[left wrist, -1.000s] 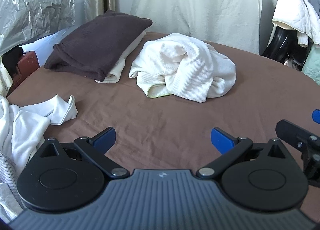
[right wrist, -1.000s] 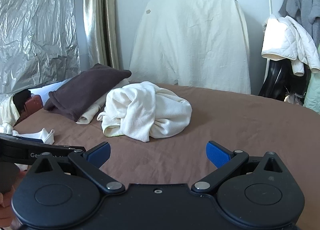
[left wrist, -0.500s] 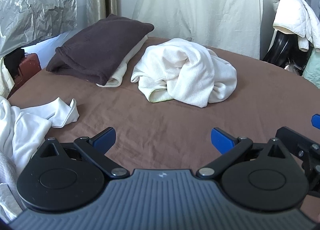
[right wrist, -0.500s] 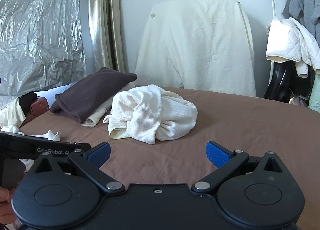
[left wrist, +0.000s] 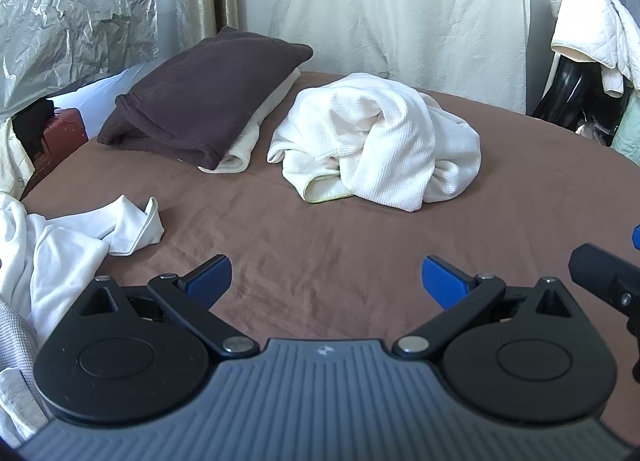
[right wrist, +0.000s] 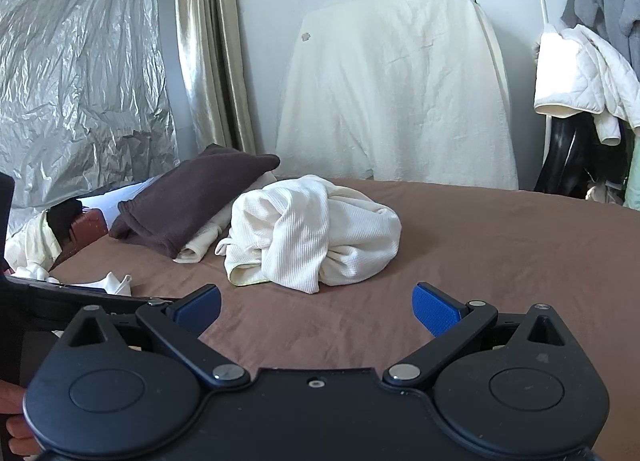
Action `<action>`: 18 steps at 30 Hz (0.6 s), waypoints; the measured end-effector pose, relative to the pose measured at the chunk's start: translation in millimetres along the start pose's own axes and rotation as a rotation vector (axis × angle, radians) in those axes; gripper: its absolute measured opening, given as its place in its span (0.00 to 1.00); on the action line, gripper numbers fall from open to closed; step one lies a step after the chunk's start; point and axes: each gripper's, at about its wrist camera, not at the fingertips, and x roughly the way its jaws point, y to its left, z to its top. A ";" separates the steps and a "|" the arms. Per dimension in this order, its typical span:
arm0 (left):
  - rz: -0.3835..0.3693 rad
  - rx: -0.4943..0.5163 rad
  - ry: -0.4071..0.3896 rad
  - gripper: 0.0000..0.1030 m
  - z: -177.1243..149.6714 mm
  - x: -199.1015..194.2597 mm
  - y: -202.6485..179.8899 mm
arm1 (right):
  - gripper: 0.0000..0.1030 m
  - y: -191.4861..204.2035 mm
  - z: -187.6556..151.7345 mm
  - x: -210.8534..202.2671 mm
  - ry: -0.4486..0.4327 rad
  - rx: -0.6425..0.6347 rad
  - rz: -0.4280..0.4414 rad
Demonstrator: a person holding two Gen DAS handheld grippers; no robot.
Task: Fold clothes
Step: 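Move both grippers toward the crumpled white waffle-knit cloth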
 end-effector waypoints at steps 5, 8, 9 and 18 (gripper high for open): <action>0.001 0.000 0.005 1.00 -1.0 1.0 0.3 | 1.00 0.1 -0.6 1.0 0.007 0.000 0.002; 0.000 0.004 0.007 1.00 -1.7 1.0 -0.4 | 1.00 0.4 -2.9 1.6 0.011 0.003 0.009; -0.001 0.006 0.007 1.00 -2.0 0.8 -0.9 | 1.00 1.0 -4.2 2.3 0.016 0.005 0.013; -0.012 -0.032 0.014 1.00 -1.5 2.8 3.6 | 1.00 5.0 -6.6 0.6 -0.009 0.046 0.096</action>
